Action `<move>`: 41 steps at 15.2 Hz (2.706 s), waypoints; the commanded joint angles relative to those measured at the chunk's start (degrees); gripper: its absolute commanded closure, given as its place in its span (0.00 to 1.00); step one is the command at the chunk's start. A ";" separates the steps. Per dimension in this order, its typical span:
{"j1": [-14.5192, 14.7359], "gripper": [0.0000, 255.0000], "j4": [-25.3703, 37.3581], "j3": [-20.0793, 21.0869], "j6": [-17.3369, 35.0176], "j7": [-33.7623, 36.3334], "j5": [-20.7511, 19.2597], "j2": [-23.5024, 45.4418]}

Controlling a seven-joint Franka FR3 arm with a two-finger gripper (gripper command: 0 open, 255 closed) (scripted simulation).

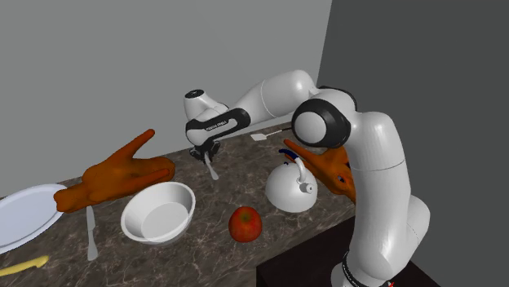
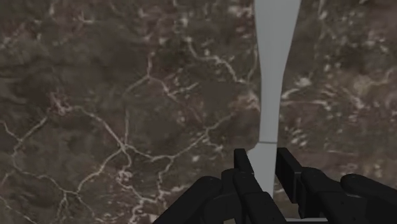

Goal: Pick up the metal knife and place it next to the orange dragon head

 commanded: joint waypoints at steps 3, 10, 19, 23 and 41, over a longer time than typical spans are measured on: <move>-0.35 1.00 -0.36 -0.24 -0.60 -0.24 0.04 0.01; -0.29 1.00 1.90 0.07 -3.64 -0.73 0.57 -0.81; -0.39 1.00 5.44 0.62 -9.33 -1.79 1.67 -3.09; -0.36 1.00 7.45 0.80 -12.01 -2.22 2.05 -3.82; 0.65 1.00 20.58 1.24 -25.49 -3.86 2.80 -4.34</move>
